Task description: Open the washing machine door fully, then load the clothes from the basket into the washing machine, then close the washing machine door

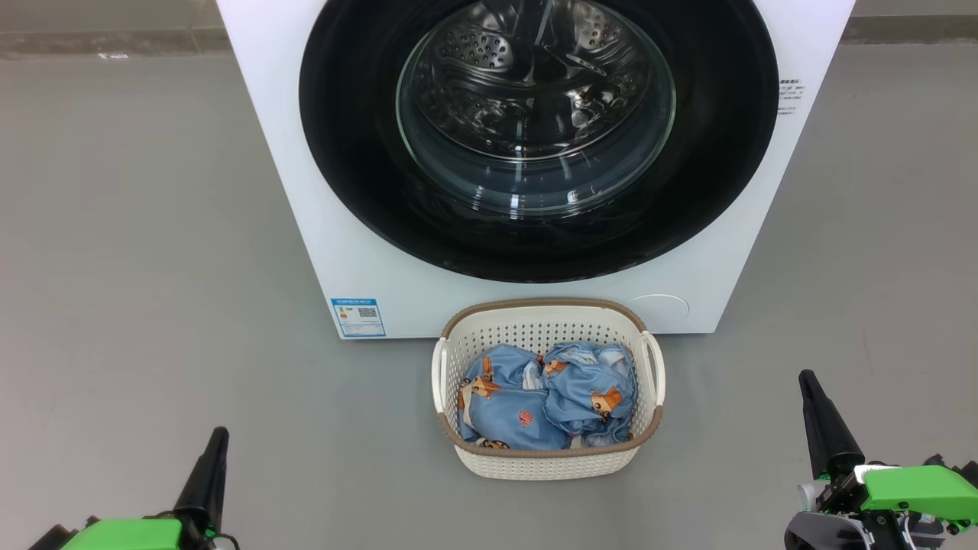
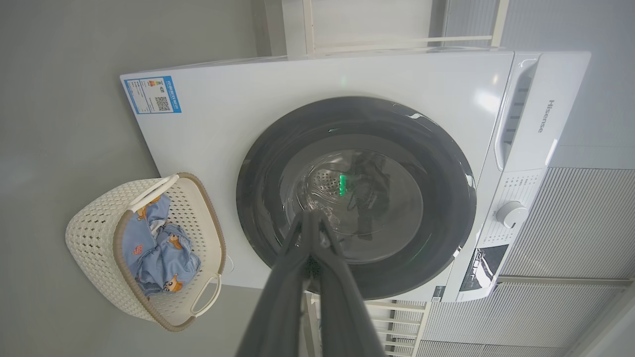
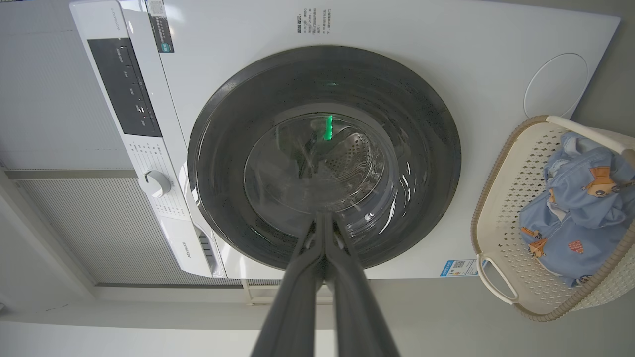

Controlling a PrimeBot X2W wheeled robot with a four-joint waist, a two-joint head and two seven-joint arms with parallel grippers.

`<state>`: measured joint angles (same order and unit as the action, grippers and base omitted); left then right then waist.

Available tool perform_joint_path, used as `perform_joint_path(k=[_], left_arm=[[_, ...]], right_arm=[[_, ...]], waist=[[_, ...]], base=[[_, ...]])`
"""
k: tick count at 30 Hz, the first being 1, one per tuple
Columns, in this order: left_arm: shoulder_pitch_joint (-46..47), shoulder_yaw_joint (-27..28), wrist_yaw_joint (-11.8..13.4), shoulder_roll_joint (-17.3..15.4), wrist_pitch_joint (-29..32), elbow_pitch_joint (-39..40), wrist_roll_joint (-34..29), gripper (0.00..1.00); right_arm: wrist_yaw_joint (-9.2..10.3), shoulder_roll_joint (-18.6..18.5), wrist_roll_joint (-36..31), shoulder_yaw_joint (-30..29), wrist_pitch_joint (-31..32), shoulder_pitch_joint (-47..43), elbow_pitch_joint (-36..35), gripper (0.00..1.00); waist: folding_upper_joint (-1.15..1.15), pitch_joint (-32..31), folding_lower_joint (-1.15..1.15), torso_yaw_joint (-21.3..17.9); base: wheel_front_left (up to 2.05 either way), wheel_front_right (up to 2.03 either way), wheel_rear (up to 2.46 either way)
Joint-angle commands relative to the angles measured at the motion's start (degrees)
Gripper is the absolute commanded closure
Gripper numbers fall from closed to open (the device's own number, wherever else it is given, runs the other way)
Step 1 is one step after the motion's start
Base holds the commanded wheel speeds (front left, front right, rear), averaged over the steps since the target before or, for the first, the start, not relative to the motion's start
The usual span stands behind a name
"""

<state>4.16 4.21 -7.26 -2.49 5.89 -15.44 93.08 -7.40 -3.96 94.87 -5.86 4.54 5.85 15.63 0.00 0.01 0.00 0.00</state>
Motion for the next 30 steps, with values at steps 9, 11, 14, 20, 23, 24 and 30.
perform_joint_path(k=[9,11,14,20,23,24,30], left_arm=[[2.5,2.0,-0.2,-0.7,0.3,1.0,-0.7,1.0],[2.5,2.0,-0.2,-0.7,0.3,1.0,-0.7,1.0],[2.5,2.0,-0.2,-0.7,0.3,1.0,-0.7,1.0],[2.5,2.0,-0.2,-0.7,0.3,1.0,-0.7,1.0],[2.5,2.0,-0.2,-0.7,0.4,1.0,-0.7,1.0],[2.5,2.0,-0.2,-0.7,0.4,1.0,-0.7,1.0],[2.5,2.0,-0.2,-0.7,0.4,1.0,-0.7,1.0]], right_arm=[[-0.09,-0.3,-1.1,1.2,0.4,0.6,-1.3,1.0],[-0.09,-0.3,-1.1,1.2,0.5,0.6,-1.3,1.0],[-0.09,-0.3,-1.2,1.2,0.5,0.6,-1.3,1.0],[-0.09,-0.3,-1.2,1.1,0.5,0.6,-1.3,1.0],[-0.09,-0.2,-1.2,1.1,0.5,0.6,-1.3,1.0],[-0.09,-0.2,-1.2,1.1,0.5,0.6,-1.3,1.0],[-0.09,-0.2,-1.3,1.0,0.6,0.6,-1.3,1.0]], waist=[[0.0,0.0,0.0,0.0],[0.0,0.0,0.0,0.0],[0.0,0.0,0.0,0.0],[0.0,0.0,0.0,0.0],[0.0,0.0,0.0,0.0],[0.0,0.0,0.0,0.0],[0.0,0.0,0.0,0.0]], base=[[0.0,0.0,0.0],[0.0,0.0,0.0],[0.0,0.0,0.0],[0.0,0.0,0.0],[0.0,0.0,0.0],[0.0,0.0,0.0],[0.0,0.0,0.0]])
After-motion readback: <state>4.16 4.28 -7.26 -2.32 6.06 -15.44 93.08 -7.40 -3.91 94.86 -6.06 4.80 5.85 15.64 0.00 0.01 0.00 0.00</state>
